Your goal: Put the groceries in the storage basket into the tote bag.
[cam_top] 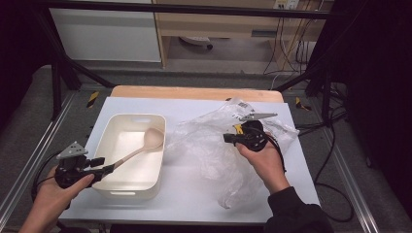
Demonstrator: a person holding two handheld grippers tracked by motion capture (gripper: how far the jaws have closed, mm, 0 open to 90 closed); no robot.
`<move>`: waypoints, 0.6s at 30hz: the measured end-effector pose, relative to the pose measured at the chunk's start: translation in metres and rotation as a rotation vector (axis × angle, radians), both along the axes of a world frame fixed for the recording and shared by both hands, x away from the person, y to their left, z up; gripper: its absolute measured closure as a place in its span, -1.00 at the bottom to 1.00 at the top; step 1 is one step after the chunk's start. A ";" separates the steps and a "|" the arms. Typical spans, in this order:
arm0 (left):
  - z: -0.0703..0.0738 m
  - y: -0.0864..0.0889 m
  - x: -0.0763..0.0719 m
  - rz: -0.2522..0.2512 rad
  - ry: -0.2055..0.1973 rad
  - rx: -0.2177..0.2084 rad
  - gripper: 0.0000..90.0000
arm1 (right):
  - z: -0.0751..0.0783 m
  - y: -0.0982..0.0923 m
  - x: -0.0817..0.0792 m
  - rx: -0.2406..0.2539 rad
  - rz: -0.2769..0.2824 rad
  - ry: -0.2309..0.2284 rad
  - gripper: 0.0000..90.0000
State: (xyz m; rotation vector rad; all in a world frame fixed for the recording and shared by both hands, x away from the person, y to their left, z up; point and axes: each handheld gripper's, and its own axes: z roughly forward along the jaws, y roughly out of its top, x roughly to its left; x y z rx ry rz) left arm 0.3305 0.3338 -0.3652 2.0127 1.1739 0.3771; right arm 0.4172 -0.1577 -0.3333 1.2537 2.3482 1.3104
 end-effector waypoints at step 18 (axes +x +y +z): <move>-0.013 -0.007 0.000 0.015 0.025 0.047 0.28 | -0.003 0.002 0.001 -0.001 0.004 0.010 1.00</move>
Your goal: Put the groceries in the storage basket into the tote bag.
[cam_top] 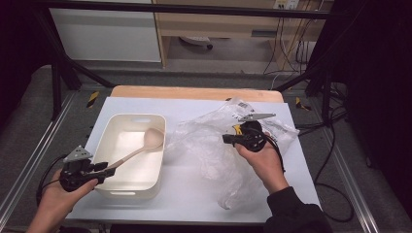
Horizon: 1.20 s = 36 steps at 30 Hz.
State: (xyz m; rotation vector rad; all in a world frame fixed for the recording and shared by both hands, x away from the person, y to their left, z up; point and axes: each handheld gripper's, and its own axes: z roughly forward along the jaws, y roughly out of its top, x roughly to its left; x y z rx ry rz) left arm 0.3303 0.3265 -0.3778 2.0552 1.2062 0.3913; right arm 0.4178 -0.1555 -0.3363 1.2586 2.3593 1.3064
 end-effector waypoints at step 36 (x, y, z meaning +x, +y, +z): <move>-0.005 0.000 0.008 -0.009 0.052 -0.015 0.51 | -0.001 0.002 0.001 -0.005 0.007 0.006 1.00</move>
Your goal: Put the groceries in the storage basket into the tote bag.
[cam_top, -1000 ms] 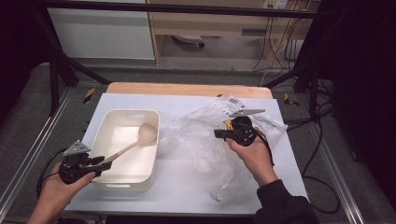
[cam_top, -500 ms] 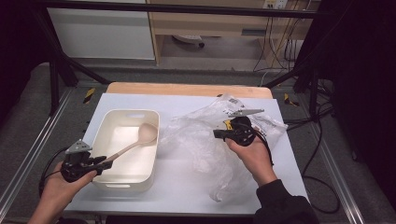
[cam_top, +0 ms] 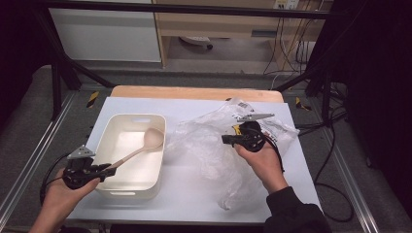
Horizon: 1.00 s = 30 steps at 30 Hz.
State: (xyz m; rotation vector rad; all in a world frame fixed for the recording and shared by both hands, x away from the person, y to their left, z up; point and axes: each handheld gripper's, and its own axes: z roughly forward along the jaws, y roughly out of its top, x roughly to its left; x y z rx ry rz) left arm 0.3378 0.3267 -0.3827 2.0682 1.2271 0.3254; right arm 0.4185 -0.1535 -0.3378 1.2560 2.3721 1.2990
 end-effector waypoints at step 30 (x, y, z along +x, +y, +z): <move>0.000 -0.003 -0.001 0.004 0.026 0.027 0.40 | 0.000 0.000 0.000 -0.006 0.004 0.001 1.00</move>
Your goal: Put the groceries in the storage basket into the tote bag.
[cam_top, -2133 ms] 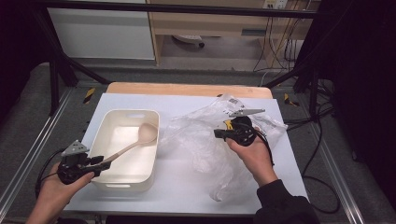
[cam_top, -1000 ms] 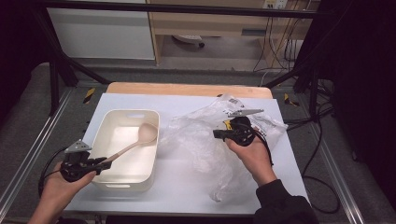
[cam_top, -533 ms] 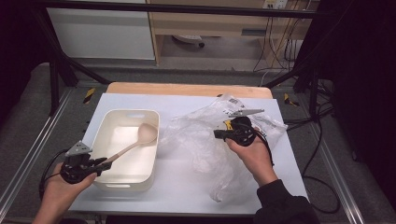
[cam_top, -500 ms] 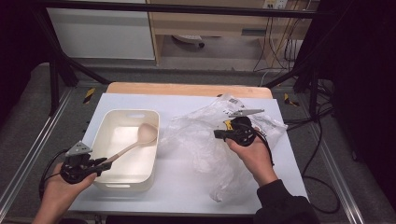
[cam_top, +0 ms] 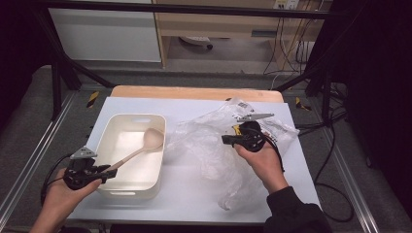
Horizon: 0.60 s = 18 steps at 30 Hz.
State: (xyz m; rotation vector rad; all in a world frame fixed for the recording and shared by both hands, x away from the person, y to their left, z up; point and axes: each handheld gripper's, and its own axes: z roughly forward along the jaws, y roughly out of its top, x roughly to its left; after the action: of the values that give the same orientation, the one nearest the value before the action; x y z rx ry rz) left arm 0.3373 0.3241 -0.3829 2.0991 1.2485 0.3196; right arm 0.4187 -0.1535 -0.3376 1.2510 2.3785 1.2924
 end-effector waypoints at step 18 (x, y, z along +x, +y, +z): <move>0.006 -0.006 -0.007 -0.016 -0.070 0.049 0.52 | 0.001 -0.001 0.000 -0.010 0.000 -0.003 1.00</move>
State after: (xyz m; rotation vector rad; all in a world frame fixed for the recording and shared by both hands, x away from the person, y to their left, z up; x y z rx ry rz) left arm 0.3304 0.3179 -0.3773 2.1195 1.1937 0.4160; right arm 0.4190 -0.1542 -0.3365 1.2458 2.3800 1.2793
